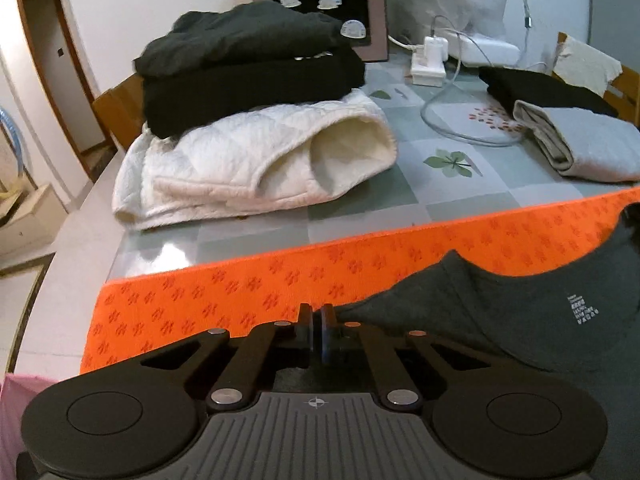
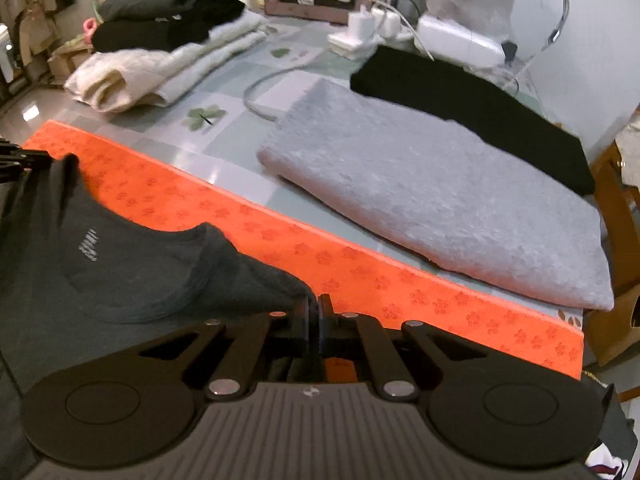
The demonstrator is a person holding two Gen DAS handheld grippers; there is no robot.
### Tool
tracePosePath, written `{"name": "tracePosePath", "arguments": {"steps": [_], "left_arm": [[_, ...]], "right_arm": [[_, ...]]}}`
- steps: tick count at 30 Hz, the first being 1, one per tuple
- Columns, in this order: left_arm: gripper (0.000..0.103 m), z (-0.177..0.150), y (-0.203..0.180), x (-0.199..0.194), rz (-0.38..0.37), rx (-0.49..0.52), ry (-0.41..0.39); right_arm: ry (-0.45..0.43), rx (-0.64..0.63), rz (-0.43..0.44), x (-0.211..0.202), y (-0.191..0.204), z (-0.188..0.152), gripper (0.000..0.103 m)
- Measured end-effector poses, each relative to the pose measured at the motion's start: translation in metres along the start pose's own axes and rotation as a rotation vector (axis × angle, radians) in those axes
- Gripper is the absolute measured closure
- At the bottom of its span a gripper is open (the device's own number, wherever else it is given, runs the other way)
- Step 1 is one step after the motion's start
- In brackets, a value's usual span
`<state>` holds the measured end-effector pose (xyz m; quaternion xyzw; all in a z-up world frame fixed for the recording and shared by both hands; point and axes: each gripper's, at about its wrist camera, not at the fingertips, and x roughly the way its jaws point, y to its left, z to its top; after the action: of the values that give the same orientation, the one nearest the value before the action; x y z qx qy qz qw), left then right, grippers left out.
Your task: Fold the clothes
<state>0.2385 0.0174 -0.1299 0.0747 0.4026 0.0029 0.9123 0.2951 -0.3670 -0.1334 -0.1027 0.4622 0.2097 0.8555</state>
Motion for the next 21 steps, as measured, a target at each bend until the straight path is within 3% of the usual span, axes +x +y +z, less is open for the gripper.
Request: {"name": "tracePosePath", "arguments": {"steps": [6,11,17,21], "left_arm": [[0.096,0.005,0.000,0.000,0.006,-0.002,-0.026],[0.084,0.010,0.000,-0.001,0.010,-0.004,-0.047],[0.074,0.018,0.028,-0.056,0.052,-0.094,-0.095],[0.070,0.008,0.043,-0.099,0.081,-0.125,-0.097]], "right_arm": [[0.000,-0.007,-0.024,0.011,0.001,-0.001,0.094],[-0.032,-0.002,-0.048,0.000,0.000,0.005,0.086],[-0.100,0.016,-0.053,-0.043,0.004,0.014,0.075],[-0.124,0.038,-0.020,-0.080,0.016,0.010,0.073]]}}
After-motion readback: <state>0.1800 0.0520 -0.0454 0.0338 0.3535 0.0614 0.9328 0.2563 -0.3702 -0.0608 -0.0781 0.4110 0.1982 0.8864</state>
